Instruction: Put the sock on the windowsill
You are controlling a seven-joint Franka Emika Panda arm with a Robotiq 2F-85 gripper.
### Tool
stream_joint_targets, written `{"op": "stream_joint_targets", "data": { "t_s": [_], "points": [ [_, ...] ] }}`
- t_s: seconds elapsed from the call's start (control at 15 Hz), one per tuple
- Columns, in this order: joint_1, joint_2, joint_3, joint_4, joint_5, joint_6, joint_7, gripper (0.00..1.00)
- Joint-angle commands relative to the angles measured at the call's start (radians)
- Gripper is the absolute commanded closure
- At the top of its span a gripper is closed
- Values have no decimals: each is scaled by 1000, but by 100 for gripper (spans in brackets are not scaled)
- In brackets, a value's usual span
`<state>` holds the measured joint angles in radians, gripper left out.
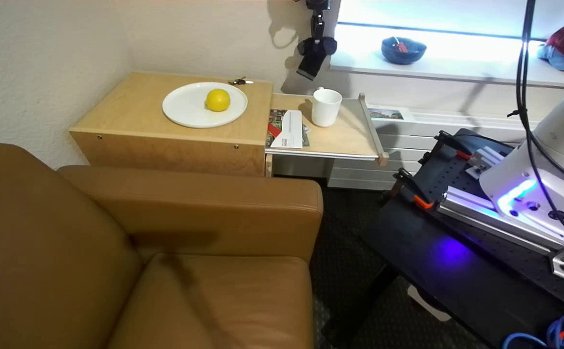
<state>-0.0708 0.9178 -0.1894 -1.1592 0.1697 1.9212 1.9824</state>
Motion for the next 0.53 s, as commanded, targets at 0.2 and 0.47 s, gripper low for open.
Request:
{"op": "stream_joint_targets", "data": {
  "t_s": [0.2, 0.47],
  "points": [
    [-42, -226, -38, -384, 25, 100, 108, 97],
    [-68, -307, -87, -589, 37, 205, 205, 97]
  ]
}}
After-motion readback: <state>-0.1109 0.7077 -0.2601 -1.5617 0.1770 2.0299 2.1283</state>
